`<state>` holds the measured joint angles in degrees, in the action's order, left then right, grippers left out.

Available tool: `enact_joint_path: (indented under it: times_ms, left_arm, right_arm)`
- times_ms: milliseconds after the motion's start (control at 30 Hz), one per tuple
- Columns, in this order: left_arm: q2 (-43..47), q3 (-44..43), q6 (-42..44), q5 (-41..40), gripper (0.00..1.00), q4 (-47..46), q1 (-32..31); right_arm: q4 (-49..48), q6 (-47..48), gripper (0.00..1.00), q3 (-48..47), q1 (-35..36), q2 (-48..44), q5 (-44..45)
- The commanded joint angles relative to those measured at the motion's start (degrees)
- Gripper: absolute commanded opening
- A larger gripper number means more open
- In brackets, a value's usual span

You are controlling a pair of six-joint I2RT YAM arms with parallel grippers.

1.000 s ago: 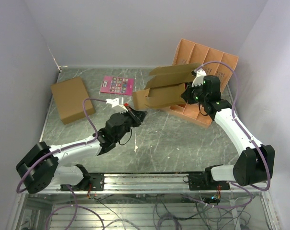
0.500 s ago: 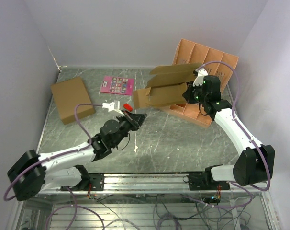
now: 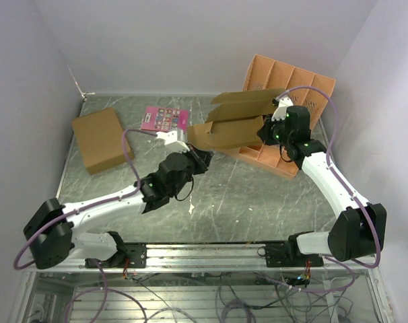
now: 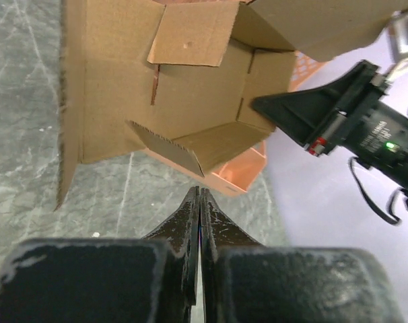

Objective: Fold the paper box

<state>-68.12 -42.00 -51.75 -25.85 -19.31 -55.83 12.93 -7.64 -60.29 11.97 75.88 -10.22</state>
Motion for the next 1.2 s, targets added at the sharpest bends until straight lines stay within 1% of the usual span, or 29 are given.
enact_joint_path:
  times_ms: [0,233,367,667,867,1000,1167]
  left_arm:
    - [-5.6,-6.5,2.7,-4.3,0.07,3.8,-0.2]
    - [-9.7,-12.3,6.6,-7.8,0.07,7.2,0.1]
    - [-11.3,-14.3,8.5,-8.0,0.07,8.5,0.7]
    - [-15.5,-15.9,10.5,1.3,0.07,5.1,2.0]
    - [-17.1,-13.9,10.3,8.9,0.07,-0.3,2.9]
    - [-14.0,-11.5,12.1,10.0,0.08,-1.5,4.0]
    - [-3.7,-6.0,16.9,11.9,0.19,-0.8,5.2]
  right_arm:
    - [-1.7,-0.2,0.0,1.2,-0.1,-1.5,0.1]
    - [-1.8,-0.3,0.0,1.3,0.0,-1.3,-0.8]
    - [-1.7,-0.3,0.0,1.2,0.0,-1.2,-1.1]
    - [-1.5,-0.4,0.0,1.0,0.2,-1.2,-1.6]
    - [-1.6,-0.6,0.0,1.1,0.2,-1.3,-1.7]
    - [-1.9,0.5,0.0,1.6,0.2,-1.7,0.9]
    - [-2.4,0.3,0.0,1.6,-1.4,-1.8,1.1]
